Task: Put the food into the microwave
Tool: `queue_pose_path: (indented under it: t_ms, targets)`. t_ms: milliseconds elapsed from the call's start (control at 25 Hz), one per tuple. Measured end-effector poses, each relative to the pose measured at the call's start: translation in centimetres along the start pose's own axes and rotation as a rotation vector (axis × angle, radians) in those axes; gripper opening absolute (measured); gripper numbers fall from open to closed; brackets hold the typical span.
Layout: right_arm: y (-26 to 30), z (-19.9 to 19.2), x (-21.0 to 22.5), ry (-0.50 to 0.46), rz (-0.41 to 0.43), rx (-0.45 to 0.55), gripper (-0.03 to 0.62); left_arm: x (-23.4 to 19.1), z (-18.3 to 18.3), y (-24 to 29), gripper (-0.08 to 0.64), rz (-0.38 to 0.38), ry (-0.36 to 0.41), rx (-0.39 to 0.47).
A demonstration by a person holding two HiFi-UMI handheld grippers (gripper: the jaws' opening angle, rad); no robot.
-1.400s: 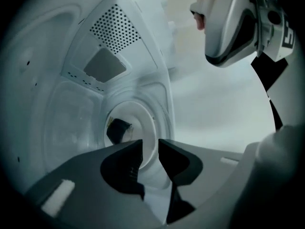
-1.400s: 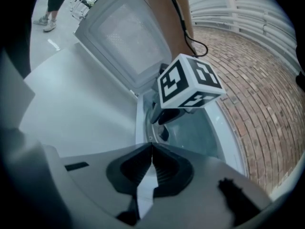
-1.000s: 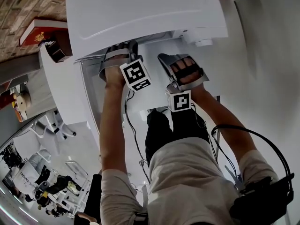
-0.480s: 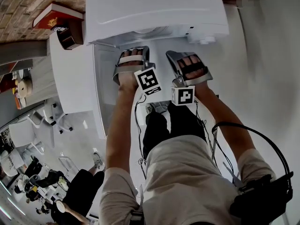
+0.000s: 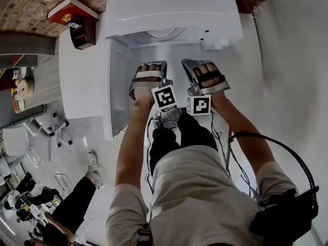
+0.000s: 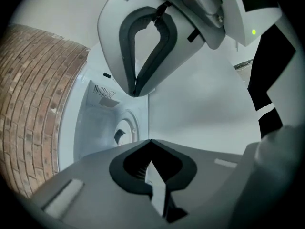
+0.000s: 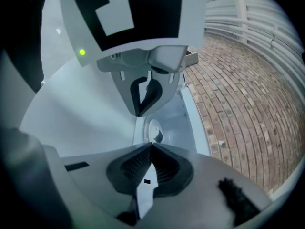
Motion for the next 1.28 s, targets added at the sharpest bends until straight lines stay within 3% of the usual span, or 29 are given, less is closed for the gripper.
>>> queue_pose_path:
  t_ms: [440, 640, 1280]
  targets:
    - [-2.7, 1.6, -0.1, -0.026, -0.010, 0.028, 0.011, 0.8, 1.3, -4.0, 0.008, 0.052, -0.004, 0.033]
    - [-3.6, 2.1, -0.3, -0.032, -0.007, 0.040, 0.009, -0.2, 1.3, -5.6, 0.008, 0.191, 0.105, -0.031]
    - [-5.3, 3.3, 0.4, -0.063, -0.010, 0.096, 0.009, 0.7, 2.9, -8.2, 0.008, 0.232, 0.113, -0.007]
Point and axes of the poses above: the fingertips, and each gripper's own axes: y forward along the fingers, x to its right, z out of its top, the point moved 4 cm from there along -y, backward along the fingers, and after that the axes turned 13 degrees about y, right-handed, at the moved point
